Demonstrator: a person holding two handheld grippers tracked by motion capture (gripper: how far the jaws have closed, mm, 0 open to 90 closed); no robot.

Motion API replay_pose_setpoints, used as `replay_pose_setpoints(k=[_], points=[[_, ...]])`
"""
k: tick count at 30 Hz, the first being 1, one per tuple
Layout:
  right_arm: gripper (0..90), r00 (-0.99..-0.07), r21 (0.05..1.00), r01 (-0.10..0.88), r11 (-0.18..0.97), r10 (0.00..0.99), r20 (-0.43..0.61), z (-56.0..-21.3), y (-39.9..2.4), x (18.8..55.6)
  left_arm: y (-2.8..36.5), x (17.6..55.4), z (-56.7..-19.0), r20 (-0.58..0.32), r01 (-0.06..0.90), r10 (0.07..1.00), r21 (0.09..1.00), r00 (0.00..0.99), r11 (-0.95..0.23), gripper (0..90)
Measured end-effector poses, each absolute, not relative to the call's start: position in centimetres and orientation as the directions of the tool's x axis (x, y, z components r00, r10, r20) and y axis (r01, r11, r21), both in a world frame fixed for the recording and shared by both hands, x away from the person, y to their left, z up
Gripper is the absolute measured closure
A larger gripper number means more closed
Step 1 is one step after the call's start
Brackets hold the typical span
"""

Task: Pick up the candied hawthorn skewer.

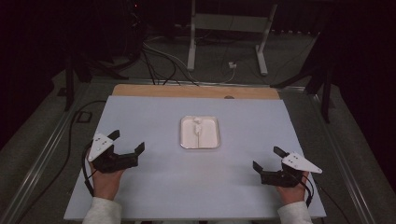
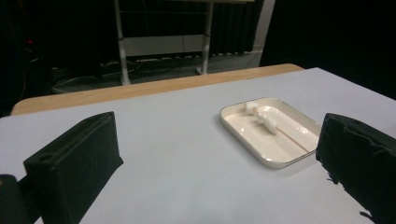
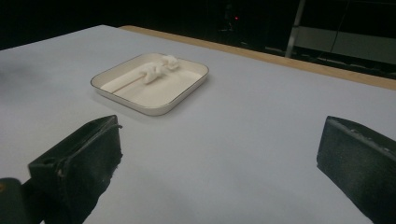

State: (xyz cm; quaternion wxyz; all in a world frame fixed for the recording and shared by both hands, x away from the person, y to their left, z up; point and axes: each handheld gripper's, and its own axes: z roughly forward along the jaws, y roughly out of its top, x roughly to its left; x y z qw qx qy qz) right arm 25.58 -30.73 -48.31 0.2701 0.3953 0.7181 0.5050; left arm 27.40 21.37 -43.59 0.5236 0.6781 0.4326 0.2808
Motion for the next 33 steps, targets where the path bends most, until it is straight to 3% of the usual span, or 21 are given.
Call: replay_pose_setpoints(k=[15,33], points=[[0.0,-0.538,0.937,0.299,0.182,0.843,0.008,-48.3,-30.9,25.6,16.5,31.6,-43.3,-0.09,0.34,0.843,0.934,0.531,-0.114,0.6],[0.0,-0.549,0.932,0.306,0.195,0.836,0.005,-48.5,-30.6,25.6,11.9,35.3,-45.7,-0.145,0.436,0.808,0.888,0.571,-0.149,0.6]])
